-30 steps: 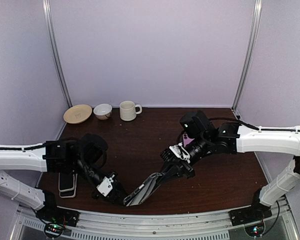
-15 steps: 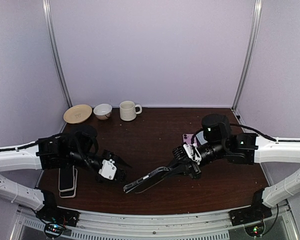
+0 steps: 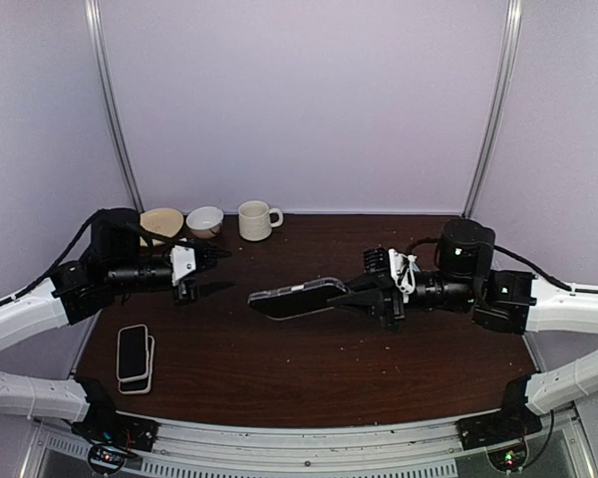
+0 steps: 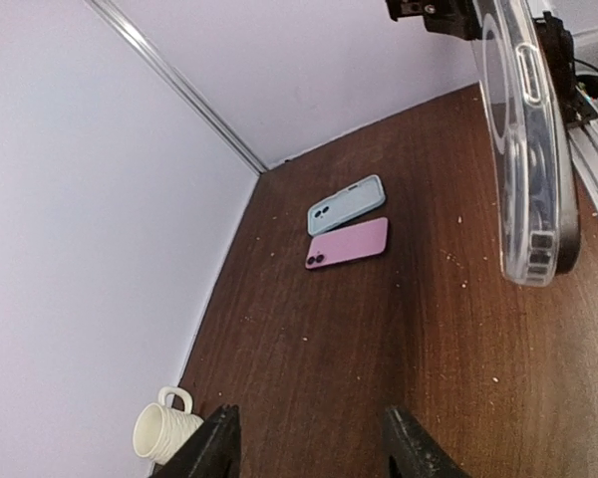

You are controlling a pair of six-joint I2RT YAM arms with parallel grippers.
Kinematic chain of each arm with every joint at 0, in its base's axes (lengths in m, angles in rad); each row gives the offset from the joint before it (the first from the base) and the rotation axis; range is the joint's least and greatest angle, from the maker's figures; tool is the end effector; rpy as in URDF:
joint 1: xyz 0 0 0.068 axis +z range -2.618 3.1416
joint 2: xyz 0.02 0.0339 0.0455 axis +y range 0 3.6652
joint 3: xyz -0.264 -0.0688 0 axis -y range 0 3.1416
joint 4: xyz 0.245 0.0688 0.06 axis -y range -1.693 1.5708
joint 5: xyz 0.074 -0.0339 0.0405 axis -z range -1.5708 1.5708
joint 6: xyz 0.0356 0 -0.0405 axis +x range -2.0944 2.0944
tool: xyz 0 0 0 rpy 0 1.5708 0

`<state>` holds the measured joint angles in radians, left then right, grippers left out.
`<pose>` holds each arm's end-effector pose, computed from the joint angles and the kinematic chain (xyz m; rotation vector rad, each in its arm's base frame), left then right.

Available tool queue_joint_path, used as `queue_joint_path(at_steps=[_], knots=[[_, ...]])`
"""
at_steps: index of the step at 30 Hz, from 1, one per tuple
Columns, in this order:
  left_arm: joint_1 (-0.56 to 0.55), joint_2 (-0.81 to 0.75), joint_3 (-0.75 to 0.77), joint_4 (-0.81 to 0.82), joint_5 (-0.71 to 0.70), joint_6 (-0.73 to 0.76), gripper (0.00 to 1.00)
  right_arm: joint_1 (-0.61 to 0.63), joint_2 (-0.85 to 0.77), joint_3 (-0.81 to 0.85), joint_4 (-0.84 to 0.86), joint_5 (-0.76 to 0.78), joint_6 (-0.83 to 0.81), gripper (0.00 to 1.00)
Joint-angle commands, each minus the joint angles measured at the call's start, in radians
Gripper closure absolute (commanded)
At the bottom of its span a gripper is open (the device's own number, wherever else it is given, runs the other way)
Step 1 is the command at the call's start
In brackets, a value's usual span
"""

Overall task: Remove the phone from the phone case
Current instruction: Remove the phone from the bottom left corner of the phone case.

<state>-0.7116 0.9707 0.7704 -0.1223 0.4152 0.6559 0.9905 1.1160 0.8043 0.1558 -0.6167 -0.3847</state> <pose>0.1603 -0.1572 0.3076 1.3984 1.2679 -0.4304 0.1239 0.2266 0.3166 -1.4660 1.0406 0.9697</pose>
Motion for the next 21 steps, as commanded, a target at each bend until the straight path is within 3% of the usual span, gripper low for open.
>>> queue_joint_path(at_steps=[1,8,15,21], knots=[[0.071,-0.007,-0.003,0.141,0.152,-0.166,0.49,-0.006,-0.046,-0.019,0.236,0.119,0.066,1.0],[0.119,-0.001,-0.002,0.219,0.41,-0.28,0.5,-0.006,-0.035,-0.007,0.396,0.104,0.151,1.0],[0.12,0.019,-0.008,0.311,0.631,-0.39,0.51,-0.006,0.006,0.001,0.545,-0.003,0.251,1.0],[0.118,0.071,-0.019,0.443,0.71,-0.526,0.55,-0.003,0.061,0.008,0.652,-0.076,0.312,1.0]])
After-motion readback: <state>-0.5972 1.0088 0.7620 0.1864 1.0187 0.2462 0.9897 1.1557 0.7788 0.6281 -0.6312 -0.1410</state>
